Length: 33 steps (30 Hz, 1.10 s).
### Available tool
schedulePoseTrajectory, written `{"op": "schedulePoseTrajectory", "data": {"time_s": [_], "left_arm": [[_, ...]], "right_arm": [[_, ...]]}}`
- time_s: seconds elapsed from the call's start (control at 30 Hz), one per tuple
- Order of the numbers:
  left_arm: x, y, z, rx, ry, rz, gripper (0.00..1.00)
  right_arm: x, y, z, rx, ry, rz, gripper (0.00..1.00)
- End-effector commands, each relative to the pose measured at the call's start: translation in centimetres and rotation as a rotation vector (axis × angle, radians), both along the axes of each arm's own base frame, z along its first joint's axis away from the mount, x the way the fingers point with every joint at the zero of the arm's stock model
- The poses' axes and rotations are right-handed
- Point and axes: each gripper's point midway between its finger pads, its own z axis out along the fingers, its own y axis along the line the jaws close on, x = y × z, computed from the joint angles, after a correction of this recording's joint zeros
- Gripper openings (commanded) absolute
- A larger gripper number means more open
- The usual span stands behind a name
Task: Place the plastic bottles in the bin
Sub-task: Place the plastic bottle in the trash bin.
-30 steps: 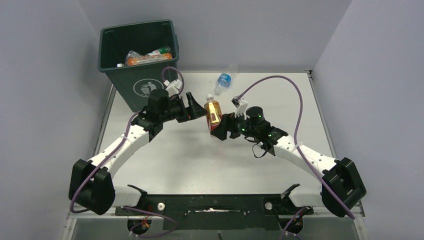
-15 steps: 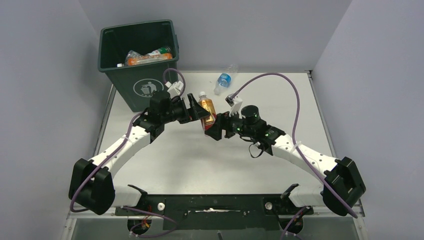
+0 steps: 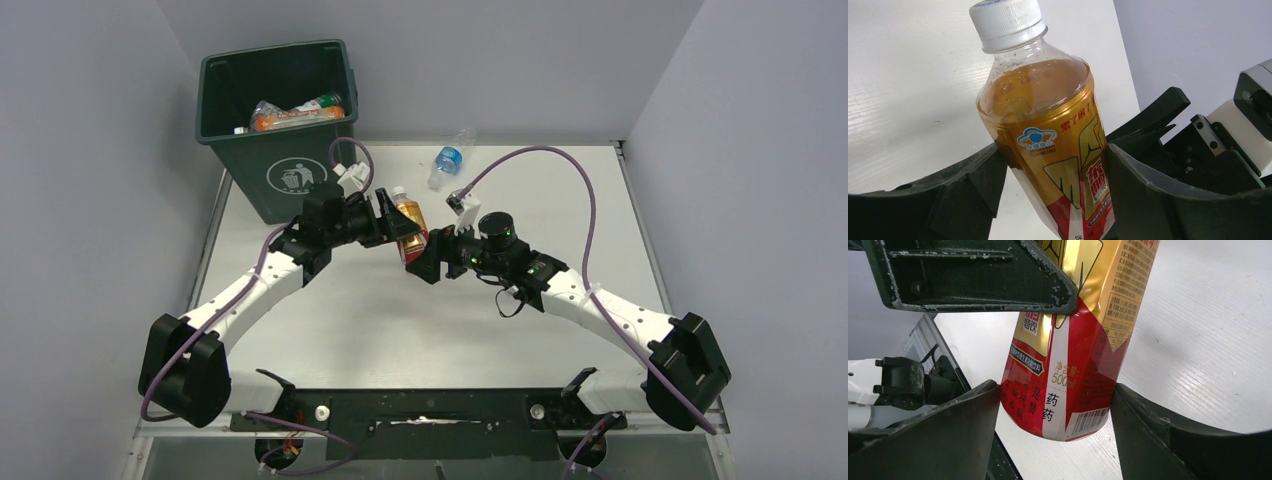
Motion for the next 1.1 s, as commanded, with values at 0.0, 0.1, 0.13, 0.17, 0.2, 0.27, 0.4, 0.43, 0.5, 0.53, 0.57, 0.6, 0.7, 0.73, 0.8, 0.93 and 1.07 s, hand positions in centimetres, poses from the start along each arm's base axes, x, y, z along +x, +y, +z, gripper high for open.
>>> {"op": "schedulePoseTrajectory", "data": {"time_s": [0.0, 0.1, 0.13, 0.17, 0.2, 0.27, 0.4, 0.43, 0.5, 0.53, 0.57, 0.6, 0.7, 0.73, 0.8, 0.93, 1.07], "left_arm": [[0.9, -0.5, 1.6, -0.015, -0.060, 0.005, 0.61], [1.0, -0.4, 1.6, -0.013, -0.061, 0.006, 0.54], [1.1, -0.4, 1.7, -0.012, -0.063, 0.007, 0.53], [1.1, -0.5, 1.7, -0.009, -0.064, 0.007, 0.52], [1.2, -0.4, 1.8, -0.005, -0.066, 0.009, 0.52], [1.3, -0.4, 2.0, 0.003, -0.072, 0.008, 0.52], [1.7, -0.3, 2.8, 0.027, -0.095, 0.005, 0.52], [1.8, -0.3, 3.0, 0.032, -0.098, 0.006, 0.52], [2.0, -0.3, 3.4, 0.038, -0.107, 0.003, 0.51], [2.2, -0.3, 3.7, 0.041, -0.112, 0.004, 0.51], [2.4, -0.4, 4.0, 0.042, -0.119, 0.003, 0.51], [2.5, -0.3, 4.2, 0.045, -0.123, 0.003, 0.51], [3.1, 0.0, 4.9, 0.056, -0.139, 0.011, 0.51], [3.3, 0.1, 5.2, 0.063, -0.147, 0.015, 0.51], [3.9, 0.7, 6.0, 0.077, -0.164, 0.028, 0.51], [5.5, 2.6, 8.6, 0.098, -0.212, 0.070, 0.51], [7.5, 5.7, 11.9, 0.111, -0.270, 0.132, 0.51]], "right_arm": [[0.8, 1.0, 3.1, 0.068, -0.079, 0.000, 0.51], [0.8, 0.9, 3.0, 0.068, -0.078, -0.004, 0.54], [0.8, 0.8, 2.9, 0.066, -0.077, -0.007, 0.56], [0.8, 0.7, 2.9, 0.064, -0.077, -0.010, 0.59], [0.8, 0.7, 2.8, 0.062, -0.077, -0.013, 0.62], [0.8, 0.5, 2.7, 0.058, -0.077, -0.022, 0.70], [0.9, 0.0, 2.6, 0.047, -0.079, -0.041, 0.80], [0.9, 0.0, 2.6, 0.045, -0.078, -0.043, 0.82], [0.9, -0.2, 2.6, 0.042, -0.080, -0.047, 0.86], [0.9, -0.2, 2.6, 0.040, -0.081, -0.050, 0.88], [0.9, -0.3, 2.7, 0.039, -0.082, -0.054, 0.90], [0.9, -0.4, 2.7, 0.039, -0.082, -0.055, 0.92], [0.8, -0.6, 3.2, 0.040, -0.090, -0.062, 0.98], [0.8, -0.7, 3.4, 0.041, -0.094, -0.065, 0.98], [0.7, -1.0, 3.5, 0.039, -0.098, -0.072, 0.98], [0.5, -1.5, 3.4, 0.027, -0.098, -0.082, 0.98], [0.4, -1.7, 3.1, 0.021, -0.093, -0.088, 0.98]]}}
